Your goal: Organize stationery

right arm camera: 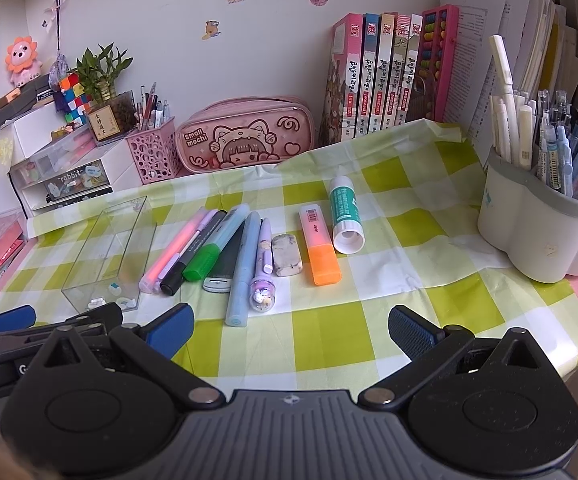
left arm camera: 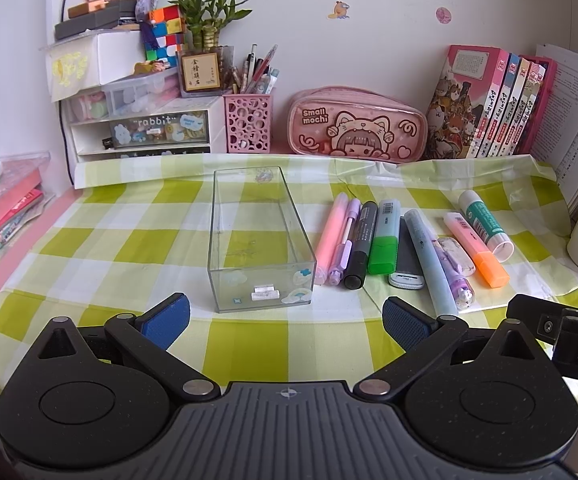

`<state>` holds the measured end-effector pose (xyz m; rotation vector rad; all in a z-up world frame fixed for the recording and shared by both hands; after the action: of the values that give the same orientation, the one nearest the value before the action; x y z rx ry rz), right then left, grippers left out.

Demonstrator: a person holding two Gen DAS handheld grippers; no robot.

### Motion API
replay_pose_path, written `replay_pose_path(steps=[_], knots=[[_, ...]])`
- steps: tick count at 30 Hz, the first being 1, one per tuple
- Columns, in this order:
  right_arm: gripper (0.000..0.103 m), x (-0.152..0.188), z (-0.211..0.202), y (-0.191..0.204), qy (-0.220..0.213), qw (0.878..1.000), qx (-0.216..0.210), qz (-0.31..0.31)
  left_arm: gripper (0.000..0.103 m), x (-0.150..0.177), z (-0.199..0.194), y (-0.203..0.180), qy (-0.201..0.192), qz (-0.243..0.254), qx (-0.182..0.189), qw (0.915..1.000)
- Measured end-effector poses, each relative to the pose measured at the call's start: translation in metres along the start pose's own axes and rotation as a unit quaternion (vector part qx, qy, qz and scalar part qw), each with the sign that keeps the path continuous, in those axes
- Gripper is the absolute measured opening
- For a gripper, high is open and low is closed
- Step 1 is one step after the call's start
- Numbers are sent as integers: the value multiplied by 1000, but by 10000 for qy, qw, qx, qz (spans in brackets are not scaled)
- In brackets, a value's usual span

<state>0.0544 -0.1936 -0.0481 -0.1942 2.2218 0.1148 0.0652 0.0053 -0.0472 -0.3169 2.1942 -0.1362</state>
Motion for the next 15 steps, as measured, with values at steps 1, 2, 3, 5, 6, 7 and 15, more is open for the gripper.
replay_pose_path(steps=[1, 2, 3, 5, 6, 7, 15], knots=[[103, 0, 0, 0, 0, 10000, 0, 0, 98, 0, 0, 0, 1, 2, -2, 10000], [103, 0, 0, 0, 0, 10000, 2, 2, 98, 0, 0, 0, 2, 0, -2, 10000], [103, 0, 0, 0, -3, 10000, 1, 3, 98, 0, 0, 0, 2, 1, 3, 10000], [103, 0, 0, 0, 5, 10000, 1, 1, 98, 0, 0, 0, 12, 2, -6, 10000], [103, 0, 0, 0, 13, 10000, 1, 3, 98, 0, 0, 1, 18, 2, -11, 10000], [103, 1, 1, 0, 24, 10000, 1, 6, 98, 0, 0, 2, 21, 0, -16, 10000], [103, 0, 8, -6, -10, 10000, 93, -23, 98, 2, 12, 6, -12, -23, -107, 9999]])
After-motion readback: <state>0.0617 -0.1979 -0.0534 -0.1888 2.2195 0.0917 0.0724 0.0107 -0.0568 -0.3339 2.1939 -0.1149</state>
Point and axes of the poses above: each gripper's, at about its wrist camera, not at the fingertips, and z roughly the way its jaws point, y to its left, x to its underside, the point moved 9 cm from there along z, roughly the way its jaws point, and after that the axes turned 15 degrees about -z, right-handed, at the moved point
